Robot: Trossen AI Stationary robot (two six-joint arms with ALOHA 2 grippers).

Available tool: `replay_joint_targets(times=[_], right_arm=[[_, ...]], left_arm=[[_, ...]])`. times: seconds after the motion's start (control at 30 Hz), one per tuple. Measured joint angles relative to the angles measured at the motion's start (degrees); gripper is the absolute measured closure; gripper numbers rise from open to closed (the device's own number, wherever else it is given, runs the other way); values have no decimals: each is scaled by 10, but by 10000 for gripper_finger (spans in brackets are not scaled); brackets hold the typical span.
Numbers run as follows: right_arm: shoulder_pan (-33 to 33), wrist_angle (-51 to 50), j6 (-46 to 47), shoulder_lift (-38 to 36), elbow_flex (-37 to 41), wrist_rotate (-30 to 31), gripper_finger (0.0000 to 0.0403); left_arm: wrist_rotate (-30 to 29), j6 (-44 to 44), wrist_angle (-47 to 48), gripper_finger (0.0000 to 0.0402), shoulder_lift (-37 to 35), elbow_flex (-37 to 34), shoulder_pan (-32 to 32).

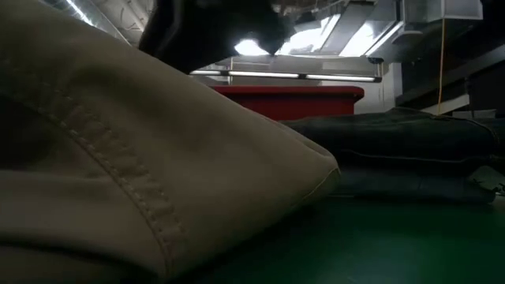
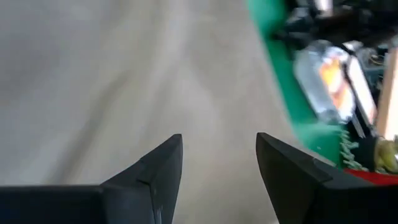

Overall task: Fold Laundry from Bin
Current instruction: Fold the gray shorts

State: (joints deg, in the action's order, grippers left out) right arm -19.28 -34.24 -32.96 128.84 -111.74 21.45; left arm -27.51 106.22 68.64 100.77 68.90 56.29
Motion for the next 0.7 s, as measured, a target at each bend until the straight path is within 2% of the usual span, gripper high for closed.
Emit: replay_joint_targets(times=[0.13,0.33,0.47,0.7], right_arm=[[35,29,25,0,0,-1,198],[81,68,32,0,0,-56,198],[98,91,32,0,0,-60,198],[111,54,73,0,0,-60,198]], left_arm=[[3,-1,1,398,0,0,0],[17,-3,-6,394,0,0,0],[17,-3,-7,400,0,0,0],[17,-2,-12,398,0,0,0]])
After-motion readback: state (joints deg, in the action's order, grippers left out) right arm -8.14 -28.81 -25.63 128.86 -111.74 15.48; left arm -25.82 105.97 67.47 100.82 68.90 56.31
